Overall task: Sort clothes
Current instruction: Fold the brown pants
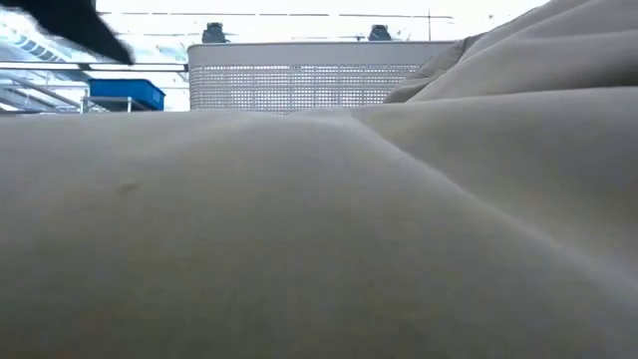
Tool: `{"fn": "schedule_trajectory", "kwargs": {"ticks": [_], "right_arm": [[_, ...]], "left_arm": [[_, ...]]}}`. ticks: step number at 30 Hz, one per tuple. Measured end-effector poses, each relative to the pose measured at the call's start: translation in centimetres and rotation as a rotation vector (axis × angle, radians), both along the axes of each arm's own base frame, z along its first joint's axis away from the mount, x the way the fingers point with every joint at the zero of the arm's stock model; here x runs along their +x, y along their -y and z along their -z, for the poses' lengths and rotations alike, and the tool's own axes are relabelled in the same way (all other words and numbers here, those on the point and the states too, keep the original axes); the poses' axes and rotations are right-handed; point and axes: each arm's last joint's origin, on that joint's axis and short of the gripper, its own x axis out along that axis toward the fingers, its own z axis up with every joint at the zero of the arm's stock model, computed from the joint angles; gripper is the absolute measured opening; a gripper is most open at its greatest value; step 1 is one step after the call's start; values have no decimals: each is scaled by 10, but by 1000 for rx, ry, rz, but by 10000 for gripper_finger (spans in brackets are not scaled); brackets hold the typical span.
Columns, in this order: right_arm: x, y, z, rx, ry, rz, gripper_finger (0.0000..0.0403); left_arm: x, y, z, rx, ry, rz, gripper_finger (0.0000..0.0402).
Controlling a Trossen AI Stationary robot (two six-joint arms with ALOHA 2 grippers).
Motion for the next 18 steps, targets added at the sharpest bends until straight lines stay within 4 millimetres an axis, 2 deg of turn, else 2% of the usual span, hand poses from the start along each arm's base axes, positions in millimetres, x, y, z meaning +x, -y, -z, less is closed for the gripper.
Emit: {"fn": "schedule_trajectory", "kwargs": {"ticks": [8,15,18], "right_arm": [[-16,-12,2,-98,31,57,228],[-14,-17,0,-81,111,105,229],[-12,-16,5,-99,110,119,229]], "left_arm": [[0,-1,-41,36,103,52,187],[0,-1,-44,44,113,66,187],[0,-1,-44,42,114,65,187]]}}
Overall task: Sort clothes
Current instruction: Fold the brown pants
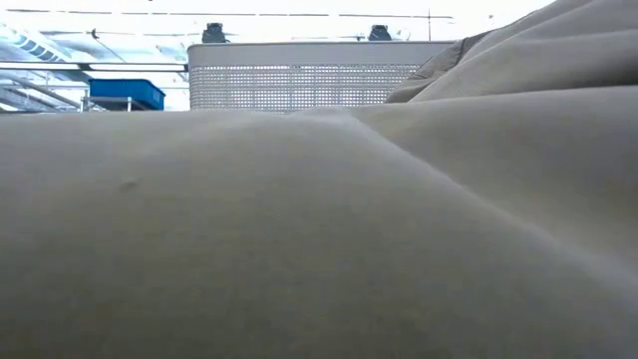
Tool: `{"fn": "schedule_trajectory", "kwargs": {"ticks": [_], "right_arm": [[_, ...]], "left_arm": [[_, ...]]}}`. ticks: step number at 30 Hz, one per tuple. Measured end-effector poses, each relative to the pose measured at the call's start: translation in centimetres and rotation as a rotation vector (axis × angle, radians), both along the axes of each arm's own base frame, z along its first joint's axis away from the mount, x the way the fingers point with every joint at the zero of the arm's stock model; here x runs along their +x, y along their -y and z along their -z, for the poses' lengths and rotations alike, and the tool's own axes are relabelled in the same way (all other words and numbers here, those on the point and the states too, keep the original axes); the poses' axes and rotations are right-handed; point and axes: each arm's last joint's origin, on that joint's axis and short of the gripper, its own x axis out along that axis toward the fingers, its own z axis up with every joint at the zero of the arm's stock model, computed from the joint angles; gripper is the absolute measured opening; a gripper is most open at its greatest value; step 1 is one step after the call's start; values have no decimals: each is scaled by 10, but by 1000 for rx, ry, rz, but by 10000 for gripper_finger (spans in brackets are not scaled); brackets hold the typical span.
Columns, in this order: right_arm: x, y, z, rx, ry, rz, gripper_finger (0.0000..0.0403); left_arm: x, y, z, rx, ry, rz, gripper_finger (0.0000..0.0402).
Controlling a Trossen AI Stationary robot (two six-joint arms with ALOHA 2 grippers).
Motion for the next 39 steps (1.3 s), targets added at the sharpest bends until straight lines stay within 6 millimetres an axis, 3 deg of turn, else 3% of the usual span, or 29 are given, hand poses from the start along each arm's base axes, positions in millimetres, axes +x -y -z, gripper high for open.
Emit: {"fn": "schedule_trajectory", "kwargs": {"ticks": [7,11,14,18,21,24,30,34,39], "right_arm": [[-2,11,36,5,-39,71,229],[-1,11,38,17,-30,80,213],[1,9,36,29,-5,62,161],[4,7,35,32,17,24,36],[3,7,33,28,2,10,14],[4,6,23,24,-10,6,5],[21,4,-27,-18,120,-49,2],[44,11,-53,-35,274,-108,1],[83,31,-64,-86,482,-143,1]], "left_arm": [[-2,2,0,3,-1,13,187],[-2,2,0,7,-4,13,187],[-2,1,0,10,-7,13,187],[-2,1,0,10,-7,13,187],[-2,1,0,10,-7,13,187],[-4,3,0,10,-7,24,187],[-17,10,-5,-2,26,76,187],[-27,18,-10,8,96,104,187],[-41,30,-14,-8,167,154,187]]}}
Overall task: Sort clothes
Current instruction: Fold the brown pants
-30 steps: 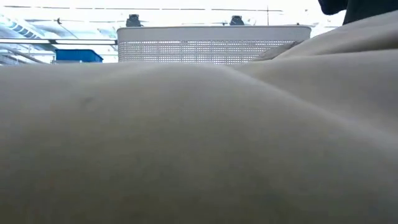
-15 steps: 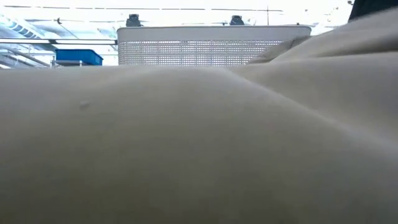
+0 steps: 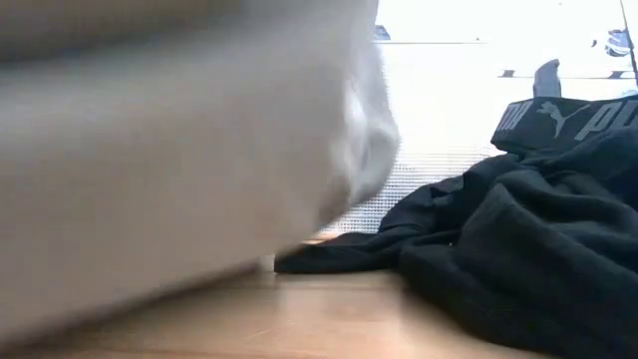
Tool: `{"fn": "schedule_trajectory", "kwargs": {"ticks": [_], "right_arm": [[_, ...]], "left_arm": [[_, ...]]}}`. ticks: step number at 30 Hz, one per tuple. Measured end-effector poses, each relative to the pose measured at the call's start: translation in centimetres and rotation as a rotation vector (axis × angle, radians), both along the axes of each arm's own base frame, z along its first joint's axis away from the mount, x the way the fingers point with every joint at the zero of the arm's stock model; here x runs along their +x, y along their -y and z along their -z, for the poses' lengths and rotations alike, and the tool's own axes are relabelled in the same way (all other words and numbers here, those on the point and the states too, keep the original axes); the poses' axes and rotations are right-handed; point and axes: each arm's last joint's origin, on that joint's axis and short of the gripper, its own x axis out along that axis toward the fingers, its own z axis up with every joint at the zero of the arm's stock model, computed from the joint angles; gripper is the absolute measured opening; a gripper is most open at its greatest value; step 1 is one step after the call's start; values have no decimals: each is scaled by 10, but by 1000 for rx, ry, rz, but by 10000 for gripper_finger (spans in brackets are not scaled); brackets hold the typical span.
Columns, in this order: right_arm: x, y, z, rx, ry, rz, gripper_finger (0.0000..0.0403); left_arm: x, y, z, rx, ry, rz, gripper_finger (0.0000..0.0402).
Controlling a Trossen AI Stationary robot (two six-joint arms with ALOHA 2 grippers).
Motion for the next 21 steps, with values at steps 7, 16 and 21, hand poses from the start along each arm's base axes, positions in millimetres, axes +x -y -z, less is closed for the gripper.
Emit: {"fn": "schedule_trajectory", "kwargs": {"ticks": [7,16,21], "right_arm": [[71,27,34,20,206,-117,0],[125,53,103,-110,413,-121,0],[141,58,134,-160,386,-117,0]], "left_arm": [[-14,10,-2,-47,45,44,187],[-20,3,-9,-71,67,47,187],[-22,-3,-15,-89,93,36,187]]}}
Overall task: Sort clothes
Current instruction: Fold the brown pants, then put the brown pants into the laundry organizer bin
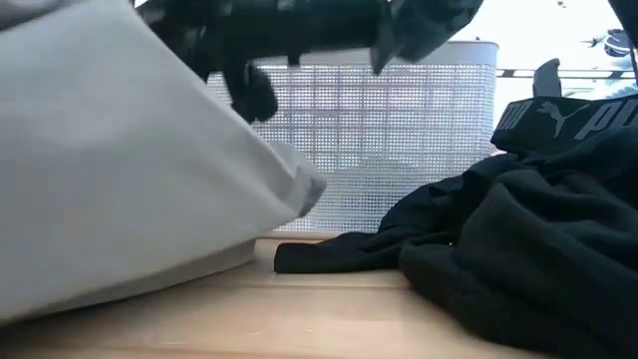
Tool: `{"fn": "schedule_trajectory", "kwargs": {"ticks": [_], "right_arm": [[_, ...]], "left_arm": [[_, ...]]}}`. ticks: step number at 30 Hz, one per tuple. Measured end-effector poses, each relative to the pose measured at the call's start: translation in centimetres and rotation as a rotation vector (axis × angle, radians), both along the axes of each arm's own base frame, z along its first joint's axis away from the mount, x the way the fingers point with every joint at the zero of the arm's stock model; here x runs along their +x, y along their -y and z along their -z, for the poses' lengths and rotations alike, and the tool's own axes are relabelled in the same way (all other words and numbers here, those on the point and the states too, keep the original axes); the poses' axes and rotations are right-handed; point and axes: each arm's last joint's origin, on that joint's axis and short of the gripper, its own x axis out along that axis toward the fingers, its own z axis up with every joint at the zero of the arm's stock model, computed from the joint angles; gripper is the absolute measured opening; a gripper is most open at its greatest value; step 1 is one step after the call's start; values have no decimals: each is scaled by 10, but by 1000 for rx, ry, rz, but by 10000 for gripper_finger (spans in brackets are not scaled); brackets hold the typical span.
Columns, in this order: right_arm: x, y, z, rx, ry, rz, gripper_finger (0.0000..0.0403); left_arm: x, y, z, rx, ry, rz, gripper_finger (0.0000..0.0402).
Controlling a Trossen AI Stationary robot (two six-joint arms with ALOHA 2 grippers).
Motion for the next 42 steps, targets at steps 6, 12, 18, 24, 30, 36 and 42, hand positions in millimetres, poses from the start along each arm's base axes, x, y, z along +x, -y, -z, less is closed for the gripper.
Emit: {"fn": "schedule_trajectory", "kwargs": {"ticks": [6,12,18,24,30,36,42], "right_arm": [[17,-4,26,-78,-173,-4,0],[30,-8,32,-178,-360,-23,20],[39,-13,10,-251,-350,-55,90],[50,-26,-40,-277,-229,-181,181],[48,-32,-73,-345,-283,-213,231],[41,-30,-75,-399,-430,-201,236],[24,-53,-74,-502,-550,-200,224]], "left_arm": [[-1,-2,-2,-11,8,-4,187],[0,-3,-3,-14,15,-11,187],[1,-3,-3,-21,18,-18,187],[1,-3,-3,-22,18,-17,187],[1,-3,-3,-68,27,-30,187],[1,-3,-3,-173,41,-53,187],[0,-2,0,-284,-20,-32,187]]}}
